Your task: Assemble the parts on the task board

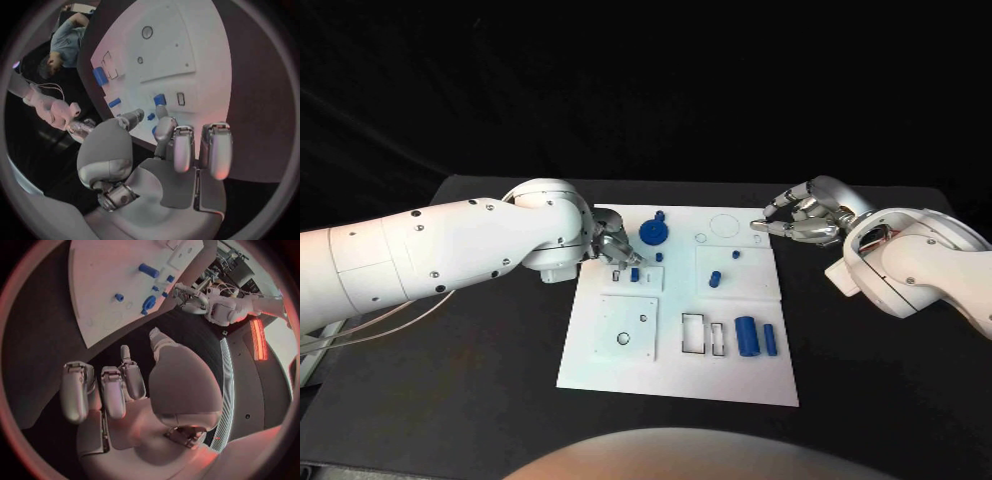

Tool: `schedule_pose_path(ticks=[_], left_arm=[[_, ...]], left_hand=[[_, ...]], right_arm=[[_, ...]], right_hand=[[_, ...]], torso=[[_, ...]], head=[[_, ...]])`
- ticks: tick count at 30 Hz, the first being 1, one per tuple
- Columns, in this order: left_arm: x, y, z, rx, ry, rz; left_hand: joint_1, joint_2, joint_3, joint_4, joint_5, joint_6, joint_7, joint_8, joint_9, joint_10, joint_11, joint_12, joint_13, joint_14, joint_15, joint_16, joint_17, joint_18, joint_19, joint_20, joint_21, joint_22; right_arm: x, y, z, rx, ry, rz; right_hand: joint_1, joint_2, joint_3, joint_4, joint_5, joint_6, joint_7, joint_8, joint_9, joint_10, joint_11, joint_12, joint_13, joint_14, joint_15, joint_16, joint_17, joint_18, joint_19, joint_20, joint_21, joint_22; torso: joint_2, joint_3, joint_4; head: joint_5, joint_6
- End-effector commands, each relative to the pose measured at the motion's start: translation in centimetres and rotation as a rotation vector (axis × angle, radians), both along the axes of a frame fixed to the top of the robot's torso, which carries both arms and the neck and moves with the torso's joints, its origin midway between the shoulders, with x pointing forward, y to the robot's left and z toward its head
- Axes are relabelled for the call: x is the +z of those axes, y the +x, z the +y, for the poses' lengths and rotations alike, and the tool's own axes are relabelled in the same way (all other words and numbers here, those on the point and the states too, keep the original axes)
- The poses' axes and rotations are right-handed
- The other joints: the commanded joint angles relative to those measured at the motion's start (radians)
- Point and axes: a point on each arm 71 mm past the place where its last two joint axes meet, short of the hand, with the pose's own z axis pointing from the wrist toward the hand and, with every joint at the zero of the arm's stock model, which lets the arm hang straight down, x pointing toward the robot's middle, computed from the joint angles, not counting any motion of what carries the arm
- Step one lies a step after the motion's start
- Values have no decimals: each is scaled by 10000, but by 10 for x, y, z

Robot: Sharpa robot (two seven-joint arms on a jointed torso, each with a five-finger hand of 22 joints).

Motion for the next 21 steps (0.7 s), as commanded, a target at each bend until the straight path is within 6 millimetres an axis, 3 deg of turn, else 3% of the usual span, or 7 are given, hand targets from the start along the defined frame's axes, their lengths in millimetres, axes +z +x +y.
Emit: schedule_pose_path(ticks=[1,5,8,11,21], left_arm=[[9,5,4,-63,109,63],[23,16,13,148,191,-173],[32,29,20,410,242,-338],[35,39,25,629,318,-395],[27,62,29,858,847,-201]], left_hand=[[200,-35,-109,128,-57,-355,79,-312,-183,-213,34,-169,-173,1058,62,36,2634,-26,736,16,-103,2374],[431,-55,-219,227,-61,-466,158,-585,-407,-272,121,-197,-209,1058,125,36,2634,-22,726,78,-122,2366],[687,-57,-338,413,-66,-966,396,-1439,-940,-319,314,-204,-235,1058,279,36,2634,-22,725,204,-131,2367],[838,-66,-413,504,-67,-927,484,-1777,-1199,-334,383,-198,-246,1058,356,36,2634,-23,730,286,-129,2373],[999,-17,-427,580,-62,-880,531,-2027,-1406,-337,449,-171,-231,1058,409,36,2634,-25,738,348,-121,2382]], right_arm=[[0,0,0,60,-66,-50],[0,1,0,54,-76,-45],[-1,1,0,46,-84,-42],[-1,2,1,50,-89,-40],[-1,2,1,76,-88,-37]], right_hand=[[-7,88,-72,21,52,-41,2,70,15,-5,-44,-20,782,1042,-40,40,2635,171,208,-41,-41,1742],[38,118,-106,19,120,-41,0,79,21,-5,-46,-20,782,1042,-41,40,2635,171,209,-42,-43,1743],[51,127,-115,19,143,-42,0,81,23,-12,-47,-28,773,1042,-41,40,2635,170,211,-43,-40,1746],[51,127,-115,19,143,-42,0,81,23,-12,-47,-28,773,1042,-41,40,2635,170,211,-43,-40,1746],[65,140,-130,21,181,-43,0,85,25,-8,-48,-24,777,1042,-42,40,2635,169,214,-43,-36,1750]], torso=[[-9,13,-2],[4,16,-4],[10,3,-6],[12,5,0],[47,-14,-14]], head=[[-13,41],[-3,85],[2,145],[12,181],[26,205]])
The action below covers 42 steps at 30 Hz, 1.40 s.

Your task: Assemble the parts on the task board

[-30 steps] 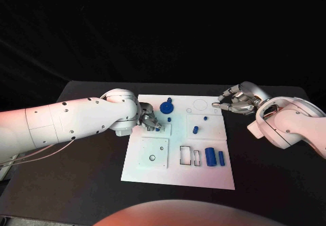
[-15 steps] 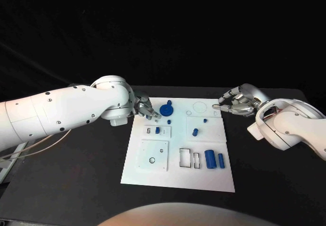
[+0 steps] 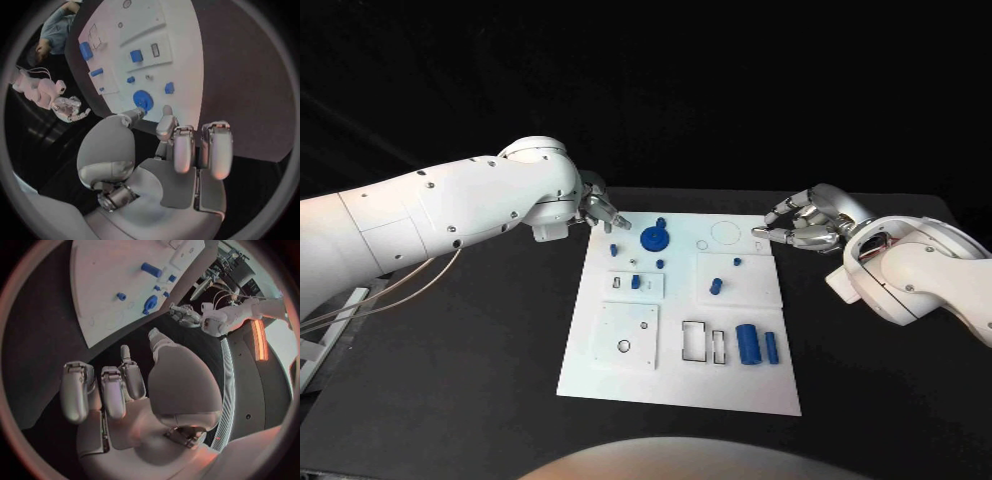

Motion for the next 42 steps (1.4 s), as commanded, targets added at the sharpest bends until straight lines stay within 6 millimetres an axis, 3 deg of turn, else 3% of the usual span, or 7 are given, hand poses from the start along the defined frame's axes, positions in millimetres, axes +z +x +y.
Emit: schedule_pose_path(ticks=[1,28,42], left_arm=[[-4,3,-2,-329,267,355],[-32,11,-4,-292,615,1338],[-37,9,-5,-284,509,1527]], left_hand=[[114,23,16,70,-63,55,44,-27,-20,-7,75,26,3,1058,85,36,2635,-26,755,78,-48,2375],[273,195,190,70,-62,182,62,-137,-143,-62,97,10,-32,1058,109,36,2635,-26,759,116,-46,2382],[498,419,662,-220,-53,418,36,-155,-233,-57,84,43,-28,1058,106,36,2635,-27,765,133,-42,2391]], right_arm=[[0,0,1,115,-62,-35],[1,-1,3,143,12,-116],[1,0,3,142,2,-98]], right_hand=[[12,87,-49,-6,26,-43,0,49,16,-9,-48,-24,778,1042,-42,40,2627,168,214,-43,-36,1752],[27,111,-73,0,73,-53,1,50,19,-53,-47,-74,726,1042,-42,40,2627,176,198,-44,-72,1735],[39,131,-80,-1,95,-56,1,52,21,-52,-47,-72,728,1042,-42,40,2627,178,195,-44,-79,1733]], torso=[[7,-12,5],[-14,5,9],[-21,3,8]], head=[[-25,-8],[31,-135],[40,-148]])
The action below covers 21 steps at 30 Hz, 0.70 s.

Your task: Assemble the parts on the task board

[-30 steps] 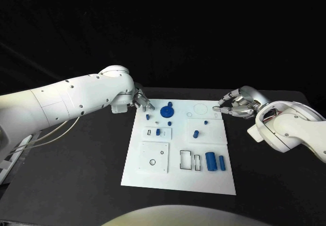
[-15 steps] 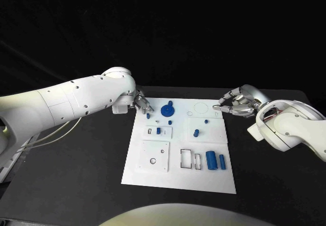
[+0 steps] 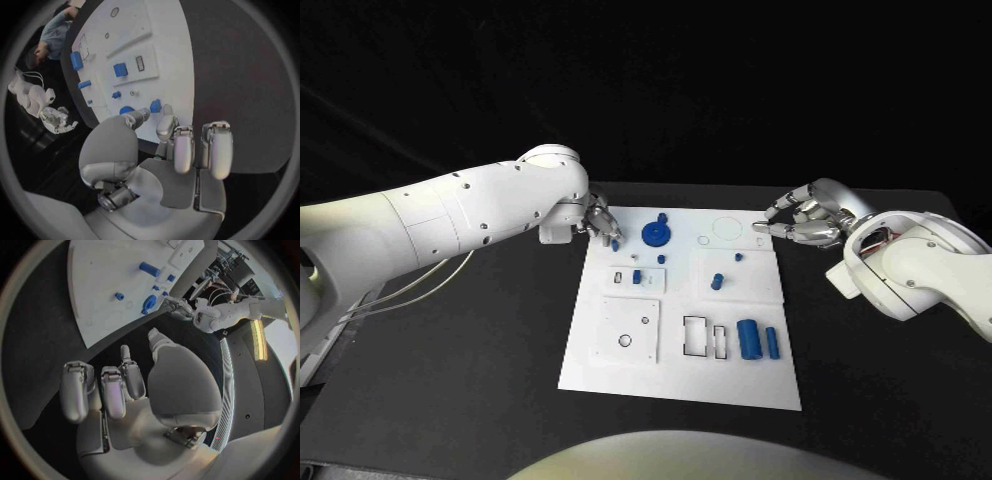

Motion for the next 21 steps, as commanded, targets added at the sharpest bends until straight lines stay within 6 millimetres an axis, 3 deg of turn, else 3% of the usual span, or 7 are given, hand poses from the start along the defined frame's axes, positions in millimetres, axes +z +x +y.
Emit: schedule_pose_path(ticks=[1,9,13,17,21], left_arm=[[-1,-1,-3,-142,-193,197],[-1,-2,-4,-116,-356,177],[-1,-2,-4,-47,-508,147],[-1,-2,-4,74,-731,122],[0,-3,-3,238,-988,111]], left_hand=[[113,29,120,-47,-52,97,7,-44,-16,3,27,47,6,1058,34,36,2635,-27,764,62,-44,2394],[343,258,566,-486,-48,232,-59,76,10,36,-27,81,18,1058,-10,36,2635,-29,773,31,-38,2405],[735,535,1000,-1007,-40,253,-139,253,102,56,-96,93,19,1058,-70,36,2635,-30,778,-18,-35,2411],[1066,814,1665,-1786,14,165,-212,831,524,100,-169,90,-6,1058,-130,36,2635,-34,788,-88,-29,2423],[1028,942,2325,-2185,29,-7,-204,1434,1030,158,-170,95,-23,1058,-141,36,2635,-35,794,-105,-29,2432]], right_arm=[[0,0,1,102,-33,-63],[0,0,1,104,-39,-50],[0,0,1,102,-43,-44],[0,0,1,100,-47,-39],[0,0,1,97,-53,-31]], right_hand=[[-1,92,-80,0,57,-56,1,53,13,-15,-11,-33,728,1042,-43,40,2632,178,195,-44,-39,1737],[14,109,-80,-3,79,-55,0,56,15,-14,-12,-32,729,1042,-43,40,2632,179,194,-45,-43,1736],[24,118,-81,-5,95,-55,-1,58,16,-26,-12,-45,716,1042,-43,40,2632,180,191,-45,-49,1733],[34,128,-82,-6,116,-55,-1,60,17,-21,-12,-39,721,1042,-44,40,2632,181,189,-45,-54,1732],[42,135,-83,-6,133,-54,-1,62,19,-17,-13,-35,725,1042,-44,40,2632,180,191,-46,-50,1734]], torso=[[-1,-1,0],[4,-4,-1],[6,-3,1],[0,-4,4],[-4,-1,3]], head=[[1,0],[-3,-19],[-1,-37],[-7,-58],[-6,-67]])
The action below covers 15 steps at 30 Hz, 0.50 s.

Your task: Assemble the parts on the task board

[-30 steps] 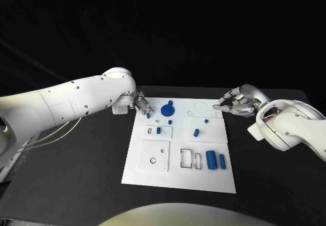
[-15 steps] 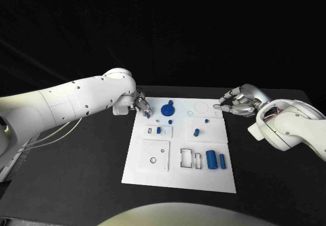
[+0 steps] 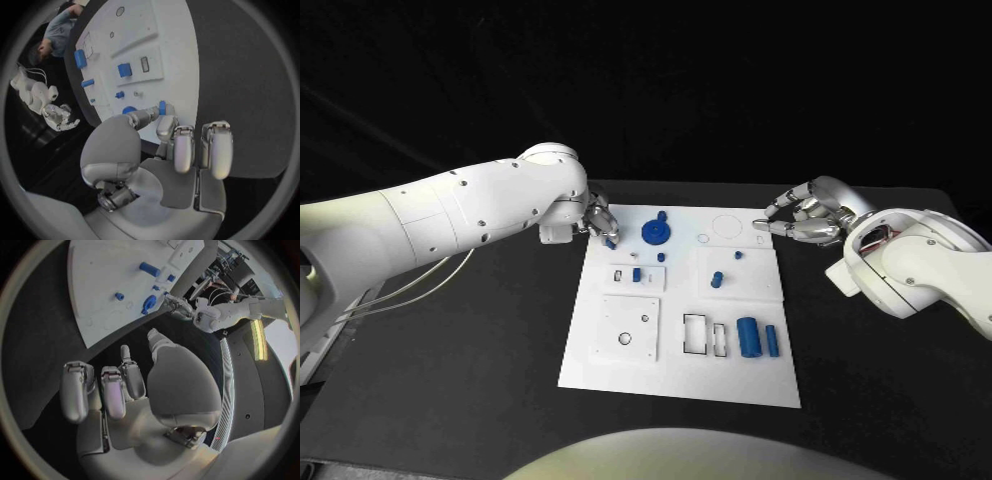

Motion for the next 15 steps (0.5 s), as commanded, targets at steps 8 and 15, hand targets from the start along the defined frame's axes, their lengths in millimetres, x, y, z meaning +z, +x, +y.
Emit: schedule_pose_path(ticks=[8,15], left_arm=[[2,-9,2,449,-1078,156],[6,-22,5,505,-1387,66]], left_hand=[[-5,288,779,-472,125,-135,-38,853,1138,85,-63,85,13,1058,-68,36,2627,-37,837,-63,-27,2441],[-44,271,812,-489,137,-132,-44,891,1167,95,-68,96,22,1058,-69,36,2627,-39,842,-63,-21,2445]], right_arm=[[0,0,0,88,-58,-31],[0,0,-1,65,-66,-29]], right_hand=[[-11,82,-56,21,36,-55,-2,62,11,-17,-13,-35,726,1042,-44,40,2633,180,191,-45,-51,1727],[-11,82,-56,21,36,-55,-2,62,11,-17,-13,-35,726,1042,-44,40,2633,180,191,-45,-51,1727]], torso=[[-26,9,12],[-32,12,27]], head=[[9,-8],[24,12]])
